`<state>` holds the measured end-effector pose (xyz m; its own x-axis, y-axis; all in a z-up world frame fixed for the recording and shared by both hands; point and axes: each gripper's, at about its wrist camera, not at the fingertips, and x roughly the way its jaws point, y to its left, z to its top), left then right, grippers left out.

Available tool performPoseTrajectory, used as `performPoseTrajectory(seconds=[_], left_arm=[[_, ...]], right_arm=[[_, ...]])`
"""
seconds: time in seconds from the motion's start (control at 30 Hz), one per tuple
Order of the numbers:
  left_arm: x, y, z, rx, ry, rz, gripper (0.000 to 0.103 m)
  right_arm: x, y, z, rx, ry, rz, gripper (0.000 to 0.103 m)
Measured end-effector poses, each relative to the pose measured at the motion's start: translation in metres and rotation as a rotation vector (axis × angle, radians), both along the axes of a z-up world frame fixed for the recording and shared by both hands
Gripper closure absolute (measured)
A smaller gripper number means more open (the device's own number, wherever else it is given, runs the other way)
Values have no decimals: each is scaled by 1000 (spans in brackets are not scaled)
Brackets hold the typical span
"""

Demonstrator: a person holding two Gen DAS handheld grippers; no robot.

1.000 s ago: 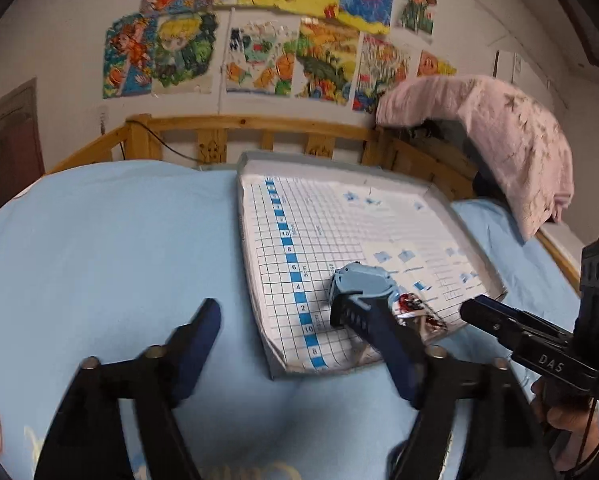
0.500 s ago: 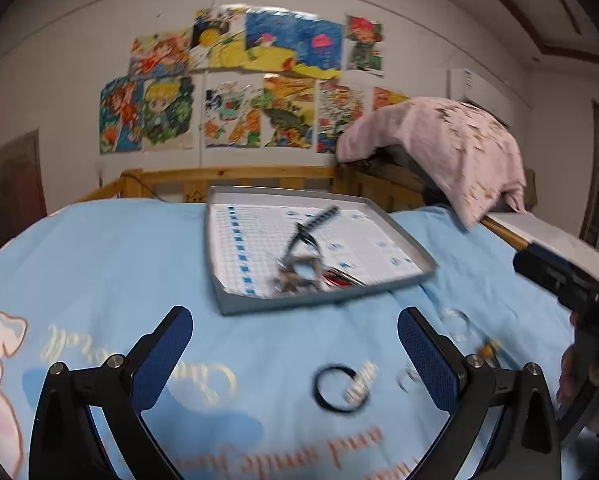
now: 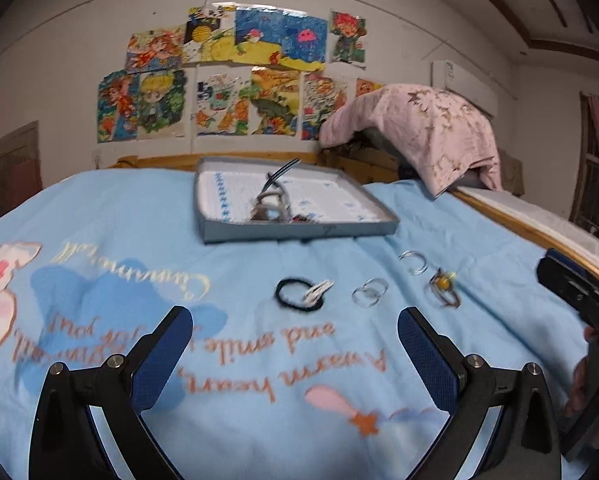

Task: Organize jewelry
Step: 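Withdraw both tools from the tray toward the remaining jewelry, then grasp the silver ring with the right tool while the left tool grasps the black hair tie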

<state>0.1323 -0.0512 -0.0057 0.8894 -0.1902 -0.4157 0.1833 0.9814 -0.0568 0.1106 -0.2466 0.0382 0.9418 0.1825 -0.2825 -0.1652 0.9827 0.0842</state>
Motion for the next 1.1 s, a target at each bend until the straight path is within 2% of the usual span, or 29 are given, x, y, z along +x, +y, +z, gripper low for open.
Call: performPoseTrajectory(seconds=[0.17, 0.37, 0.47, 0.63, 0.9, 0.97, 1.03, 1.1], left_arm=[[0, 4, -17, 7, 52, 26, 0], [4, 11, -25, -30, 92, 41, 0], [7, 13, -29, -45, 130, 39, 0], [6, 14, -30, -57, 133, 44, 0], [18, 14, -21, -47, 131, 43, 0], [28, 15, -17, -32, 127, 28, 0], [41, 18, -16, -33, 134, 24, 0], [54, 20, -16, -62, 154, 16, 0]], right_arm=[[-8, -6, -16, 22, 44, -48, 2], [-12, 3, -31, 10, 62, -36, 2], [-11, 9, -40, -4, 102, -5, 2], [-9, 15, -52, -33, 158, 8, 2], [-9, 24, -53, -75, 157, 25, 2], [-6, 27, -52, -77, 167, 53, 6], [0, 30, -52, -75, 185, 89, 23], [8, 32, -53, -70, 210, 110, 33]])
